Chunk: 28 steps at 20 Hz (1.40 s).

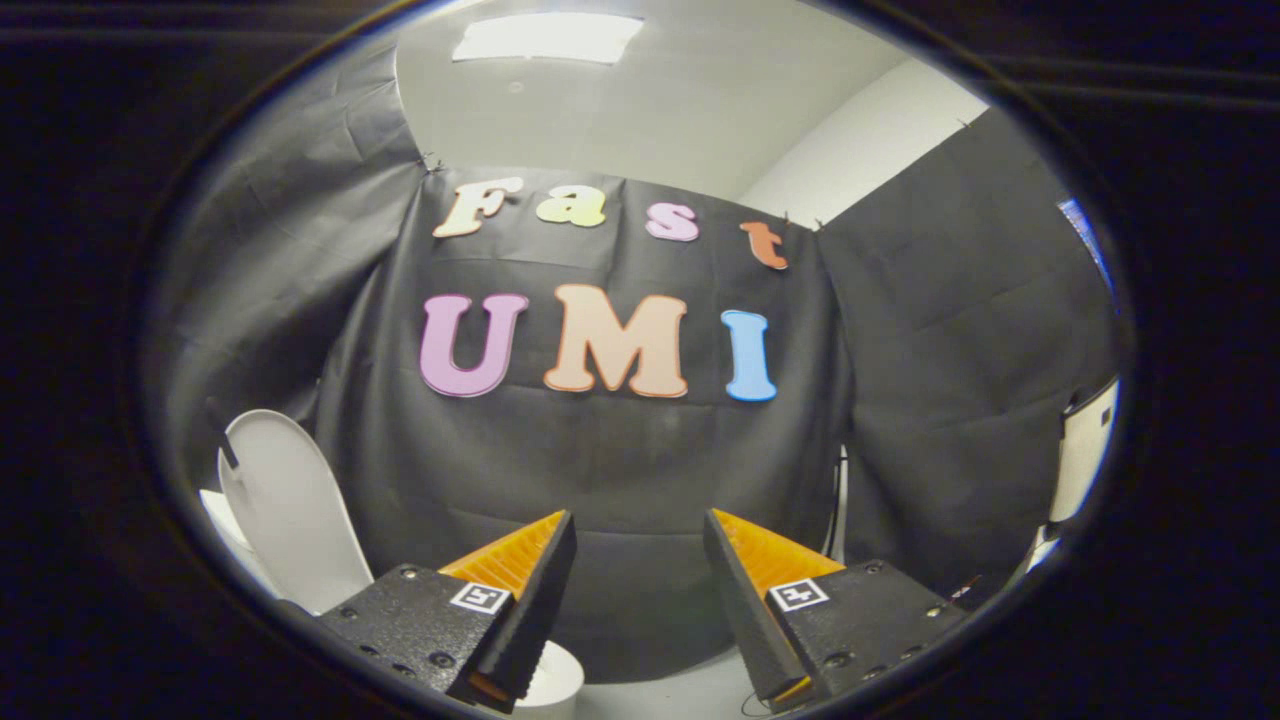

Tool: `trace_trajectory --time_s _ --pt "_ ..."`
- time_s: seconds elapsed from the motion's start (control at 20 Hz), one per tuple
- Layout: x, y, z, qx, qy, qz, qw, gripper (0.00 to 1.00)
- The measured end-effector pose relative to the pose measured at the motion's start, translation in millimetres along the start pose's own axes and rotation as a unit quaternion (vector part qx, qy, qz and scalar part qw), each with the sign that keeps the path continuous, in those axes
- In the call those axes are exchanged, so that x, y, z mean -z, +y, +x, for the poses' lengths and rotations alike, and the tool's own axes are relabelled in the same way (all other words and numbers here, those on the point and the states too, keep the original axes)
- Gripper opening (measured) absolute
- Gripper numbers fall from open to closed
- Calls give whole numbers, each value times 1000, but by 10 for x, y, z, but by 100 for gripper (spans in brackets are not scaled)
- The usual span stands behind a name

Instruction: Open the toilet lid.

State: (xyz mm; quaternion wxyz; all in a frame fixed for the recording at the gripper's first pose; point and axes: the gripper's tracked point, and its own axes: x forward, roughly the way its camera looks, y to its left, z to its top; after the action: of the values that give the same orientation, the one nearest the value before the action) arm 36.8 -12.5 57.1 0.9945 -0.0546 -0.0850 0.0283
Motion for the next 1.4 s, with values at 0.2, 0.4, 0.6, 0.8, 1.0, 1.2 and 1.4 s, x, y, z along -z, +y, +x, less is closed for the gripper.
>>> trace_trajectory --time_s 0.2,0.4,0.6,0.8,1.0,1.2,1.4 --pt "221 -107 -192 24 25 22 999 80" --pt "385 -173 -235 37 53 36 997 80" --pt "437 -154 -224 34 68 35 996 83" --pt "444 -136 -218 27 70 36 997 83" --pt "482 -154 -215 27 74 40 996 83" --pt "509 -171 -213 28 79 43 996 83" --pt "516 -155 -214 24 80 42 996 83"
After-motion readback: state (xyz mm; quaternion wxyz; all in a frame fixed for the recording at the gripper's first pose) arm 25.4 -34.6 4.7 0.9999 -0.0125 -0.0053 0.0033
